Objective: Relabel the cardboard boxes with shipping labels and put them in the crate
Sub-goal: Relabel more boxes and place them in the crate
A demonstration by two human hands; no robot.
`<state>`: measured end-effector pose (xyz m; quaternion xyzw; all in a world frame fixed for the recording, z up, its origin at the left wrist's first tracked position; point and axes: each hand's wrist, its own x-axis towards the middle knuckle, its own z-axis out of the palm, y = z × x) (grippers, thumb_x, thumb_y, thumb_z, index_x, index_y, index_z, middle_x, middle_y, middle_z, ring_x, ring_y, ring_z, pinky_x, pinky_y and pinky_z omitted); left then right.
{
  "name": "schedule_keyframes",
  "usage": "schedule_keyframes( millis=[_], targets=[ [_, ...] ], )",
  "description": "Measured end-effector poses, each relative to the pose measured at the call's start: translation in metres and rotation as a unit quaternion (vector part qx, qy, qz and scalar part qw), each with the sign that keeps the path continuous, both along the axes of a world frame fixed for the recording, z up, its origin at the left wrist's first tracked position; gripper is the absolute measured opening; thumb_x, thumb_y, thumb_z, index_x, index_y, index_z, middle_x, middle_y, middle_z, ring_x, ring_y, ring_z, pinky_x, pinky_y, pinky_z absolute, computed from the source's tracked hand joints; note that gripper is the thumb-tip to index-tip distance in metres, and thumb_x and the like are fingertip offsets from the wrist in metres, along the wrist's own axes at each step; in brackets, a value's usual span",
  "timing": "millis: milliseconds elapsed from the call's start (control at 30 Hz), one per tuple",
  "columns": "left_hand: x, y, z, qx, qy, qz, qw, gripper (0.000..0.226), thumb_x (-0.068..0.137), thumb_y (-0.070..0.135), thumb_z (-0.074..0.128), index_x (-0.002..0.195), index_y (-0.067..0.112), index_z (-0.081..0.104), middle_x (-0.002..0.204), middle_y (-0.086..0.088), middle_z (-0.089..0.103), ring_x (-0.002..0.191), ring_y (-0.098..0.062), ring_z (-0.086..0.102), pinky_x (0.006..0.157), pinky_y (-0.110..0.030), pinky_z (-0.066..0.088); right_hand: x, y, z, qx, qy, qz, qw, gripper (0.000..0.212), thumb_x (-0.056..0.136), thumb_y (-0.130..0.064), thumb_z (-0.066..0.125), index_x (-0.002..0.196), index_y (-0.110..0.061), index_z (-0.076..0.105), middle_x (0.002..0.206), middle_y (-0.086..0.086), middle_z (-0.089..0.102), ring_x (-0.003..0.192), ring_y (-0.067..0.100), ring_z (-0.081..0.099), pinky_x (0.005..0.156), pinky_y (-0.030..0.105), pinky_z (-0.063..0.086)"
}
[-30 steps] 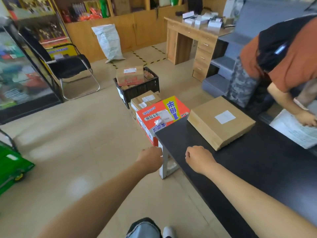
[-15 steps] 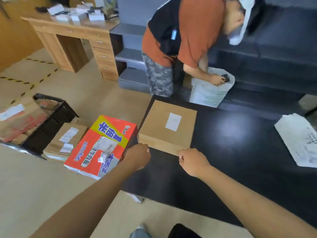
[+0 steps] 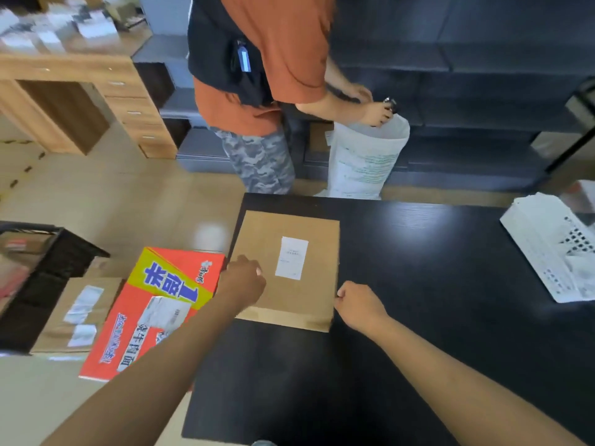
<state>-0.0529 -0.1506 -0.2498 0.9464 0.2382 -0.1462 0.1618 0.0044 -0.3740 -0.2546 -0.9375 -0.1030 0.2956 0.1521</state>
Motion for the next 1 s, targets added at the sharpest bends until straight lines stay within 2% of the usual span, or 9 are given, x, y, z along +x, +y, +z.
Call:
schedule_keyframes(
  millis=[100, 200, 300, 400, 500, 667, 867, 1000],
  targets=[
    [0.011, 0.018, -0.007, 0.003, 0.0, 0.055, 0.998, 0.033, 0.092, 0.021, 0.049, 0.123, 0.013, 0.057, 0.127, -0.013, 0.047, 0.115, -0.03, 0.048, 0.097, -0.036, 0.041, 0.024, 0.017, -0.008, 0.035, 0.01, -0.071, 0.997, 0.027, 0.095, -0.024, 0.042, 0.115, -0.009, 0.052, 0.114, 0.01, 0.06, 0.097, 0.026, 0.06, 0.069, 0.031, 0.045],
    [0.015, 0.033, -0.017, -0.014, -0.011, 0.116, 0.993, 0.042, 0.091, 0.021, 0.053, 0.13, 0.007, 0.049, 0.13, -0.019, 0.044, 0.118, -0.037, 0.046, 0.1, -0.041, 0.037, 0.04, 0.033, -0.013, 0.051, 0.035, -0.131, 0.989, 0.041, 0.096, -0.029, 0.045, 0.129, -0.006, 0.043, 0.126, 0.013, 0.053, 0.109, 0.03, 0.056, 0.081, 0.036, 0.049],
    [0.018, 0.044, -0.032, -0.068, -0.02, 0.176, 0.982, 0.052, 0.089, 0.021, 0.059, 0.133, -0.001, 0.041, 0.13, -0.024, 0.044, 0.118, -0.04, 0.045, 0.1, -0.042, 0.036, 0.048, 0.044, -0.022, 0.053, 0.069, -0.171, 0.981, 0.051, 0.095, -0.035, 0.048, 0.136, -0.006, 0.037, 0.132, 0.014, 0.047, 0.115, 0.031, 0.052, 0.091, 0.043, 0.049],
    [0.023, 0.05, -0.043, -0.129, -0.028, 0.216, 0.967, 0.053, 0.087, 0.019, 0.064, 0.129, -0.005, 0.041, 0.127, -0.027, 0.048, 0.114, -0.041, 0.05, 0.095, -0.043, 0.043, 0.049, 0.05, -0.032, 0.057, 0.087, -0.19, 0.976, 0.049, 0.095, -0.034, 0.049, 0.133, -0.006, 0.036, 0.13, 0.014, 0.048, 0.111, 0.031, 0.054, 0.088, 0.042, 0.05],
    [0.027, 0.054, -0.045, -0.139, -0.032, 0.238, 0.961, 0.057, 0.085, 0.021, 0.068, 0.128, -0.005, 0.042, 0.127, -0.026, 0.046, 0.113, -0.041, 0.05, 0.094, -0.042, 0.045, 0.047, 0.05, -0.037, 0.07, 0.078, -0.21, 0.972, 0.045, 0.094, -0.032, 0.051, 0.131, -0.008, 0.038, 0.128, 0.013, 0.049, 0.107, 0.031, 0.056, 0.083, 0.04, 0.051],
    [0.034, 0.051, -0.041, -0.157, -0.002, 0.22, 0.963, 0.054, 0.085, 0.02, 0.064, 0.129, -0.003, 0.041, 0.128, -0.024, 0.047, 0.115, -0.038, 0.049, 0.086, -0.037, 0.042, 0.053, 0.038, -0.035, 0.088, 0.081, -0.239, 0.964, 0.043, 0.094, -0.032, 0.053, 0.128, -0.009, 0.042, 0.121, 0.011, 0.056, 0.098, 0.026, 0.06, 0.07, 0.033, 0.048],
    [0.054, -0.013, -0.026, -0.164, 0.005, 0.169, 0.972, 0.05, 0.087, 0.025, 0.062, 0.125, 0.0, 0.04, 0.131, -0.022, 0.044, 0.116, -0.041, 0.049, 0.093, -0.044, 0.044, 0.061, -0.025, -0.027, 0.107, 0.047, -0.309, 0.944, 0.039, 0.093, -0.03, 0.05, 0.127, -0.012, 0.043, 0.112, 0.006, 0.056, 0.086, 0.022, 0.057, 0.057, 0.029, 0.043],
    [0.07, -0.078, -0.017, -0.177, 0.022, 0.129, 0.975, 0.047, 0.089, 0.029, 0.06, 0.122, 0.003, 0.04, 0.126, -0.017, 0.048, 0.11, -0.036, 0.053, 0.078, -0.038, 0.045, 0.077, -0.096, -0.02, 0.117, 0.017, -0.329, 0.937, 0.043, 0.091, -0.031, 0.052, 0.13, -0.014, 0.044, 0.1, -0.001, 0.052, 0.082, 0.016, 0.052, 0.054, 0.026, 0.039]
  ],
)
